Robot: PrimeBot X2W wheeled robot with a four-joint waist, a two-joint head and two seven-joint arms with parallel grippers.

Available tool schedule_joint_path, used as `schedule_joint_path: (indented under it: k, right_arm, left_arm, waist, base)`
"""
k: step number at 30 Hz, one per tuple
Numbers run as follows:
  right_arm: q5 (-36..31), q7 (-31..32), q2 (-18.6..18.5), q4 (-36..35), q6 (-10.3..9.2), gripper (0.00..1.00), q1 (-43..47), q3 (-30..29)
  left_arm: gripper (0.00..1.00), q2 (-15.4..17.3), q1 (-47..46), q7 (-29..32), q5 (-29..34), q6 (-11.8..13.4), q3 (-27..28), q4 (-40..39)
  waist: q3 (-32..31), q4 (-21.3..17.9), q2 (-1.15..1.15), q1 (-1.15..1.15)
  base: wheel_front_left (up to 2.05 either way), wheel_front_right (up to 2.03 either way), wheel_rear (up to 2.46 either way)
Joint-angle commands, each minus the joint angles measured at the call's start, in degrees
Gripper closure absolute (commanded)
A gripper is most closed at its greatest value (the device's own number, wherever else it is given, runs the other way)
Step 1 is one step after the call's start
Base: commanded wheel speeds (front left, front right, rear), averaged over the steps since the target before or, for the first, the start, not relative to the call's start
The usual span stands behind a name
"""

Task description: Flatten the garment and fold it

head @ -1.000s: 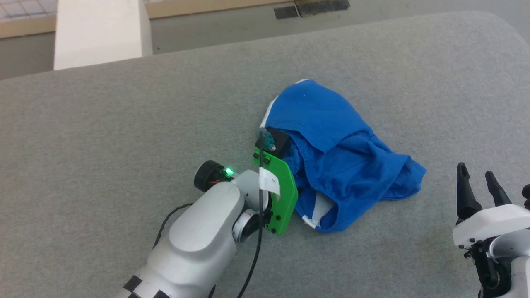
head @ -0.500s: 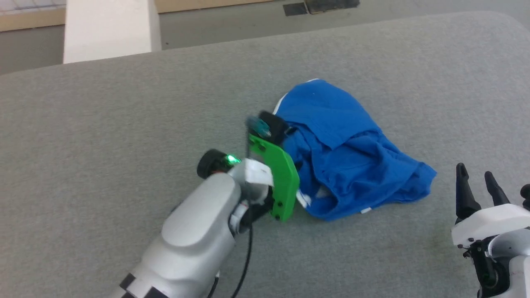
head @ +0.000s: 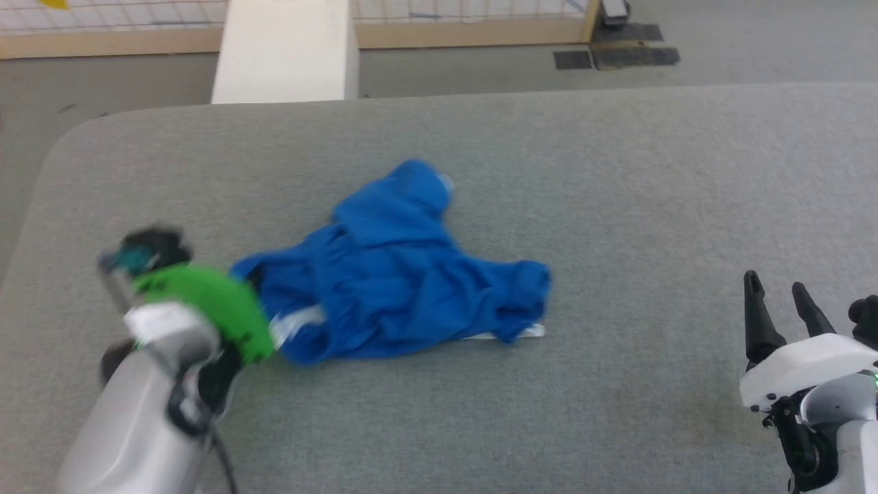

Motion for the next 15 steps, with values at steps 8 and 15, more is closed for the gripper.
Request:
schedule_joint_path:
  k: [8, 15]
  right_arm:
    - [-0.3, 0.8, 0.0, -0.6, 0.28, 0.00, 1.0, 1.1]
    - [-0.4, 1.4, 0.0, -0.6, 0.28, 0.00, 1.0, 4.4]
  left_arm:
    - [0.00, 1.3, 13.6, -1.7, -5.5, 3.2, 5.5, -3.1]
    - [0.00, 0.9, 16.1, -14.7, -4.9, -2.5, 9.9, -10.6]
  waist:
    - [-1.9, 3.1, 0.00, 0.00]
    - [-3.1, 3.0, 0.00, 0.00]
  base:
    - [0.00, 0.00, 0.00]
    - [0.00, 0.00, 0.00]
